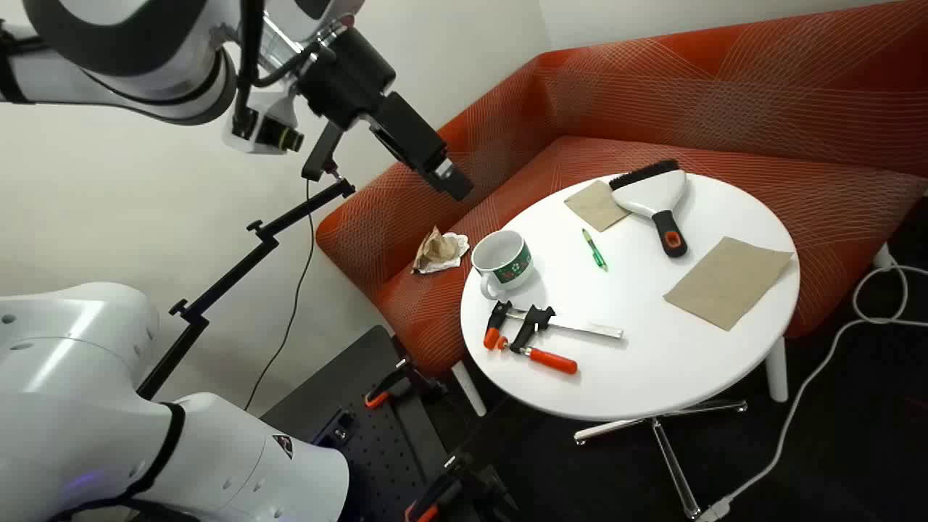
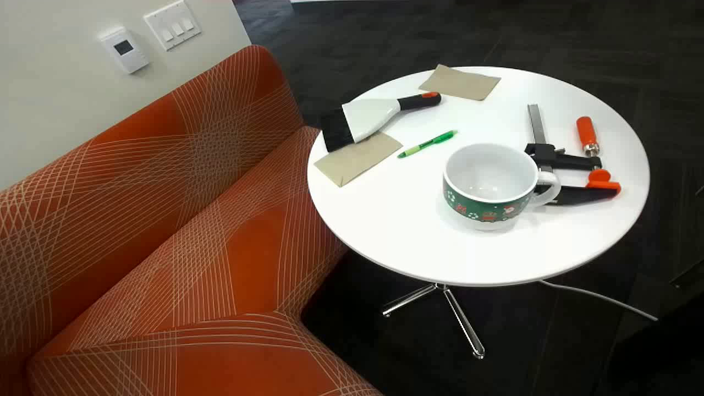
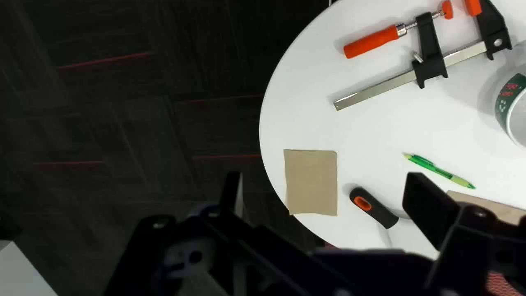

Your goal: Move the green mug to the center of the table

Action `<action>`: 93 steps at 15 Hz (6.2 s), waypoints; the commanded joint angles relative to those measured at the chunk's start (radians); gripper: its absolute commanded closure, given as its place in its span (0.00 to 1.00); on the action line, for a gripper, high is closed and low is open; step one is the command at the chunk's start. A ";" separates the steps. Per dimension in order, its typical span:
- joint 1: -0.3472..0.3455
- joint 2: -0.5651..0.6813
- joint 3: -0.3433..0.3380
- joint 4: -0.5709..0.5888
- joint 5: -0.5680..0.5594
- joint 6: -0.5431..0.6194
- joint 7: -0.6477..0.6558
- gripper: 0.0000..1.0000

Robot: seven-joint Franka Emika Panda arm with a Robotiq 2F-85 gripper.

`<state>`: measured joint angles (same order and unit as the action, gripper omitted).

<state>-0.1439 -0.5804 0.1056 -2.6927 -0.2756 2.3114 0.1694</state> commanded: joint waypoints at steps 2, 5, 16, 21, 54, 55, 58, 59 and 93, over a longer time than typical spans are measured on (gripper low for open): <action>0.011 0.001 -0.011 0.002 -0.007 -0.004 0.006 0.00; 0.011 0.001 -0.011 0.002 -0.007 -0.004 0.006 0.00; 0.182 0.178 0.002 0.015 0.081 0.129 -0.070 0.00; 0.262 0.364 0.010 0.047 0.156 0.326 -0.135 0.00; 0.334 1.078 -0.041 0.335 0.096 0.693 -0.074 0.00; 0.336 1.096 -0.038 0.348 0.104 0.691 -0.080 0.00; 0.351 1.136 -0.041 0.382 0.115 0.680 -0.081 0.00; 0.356 1.146 -0.042 0.390 0.117 0.679 -0.082 0.25; 0.481 1.059 -0.453 0.520 0.078 0.493 0.286 0.97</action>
<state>0.3204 0.4604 -0.3265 -2.2327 -0.1902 2.8719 0.3834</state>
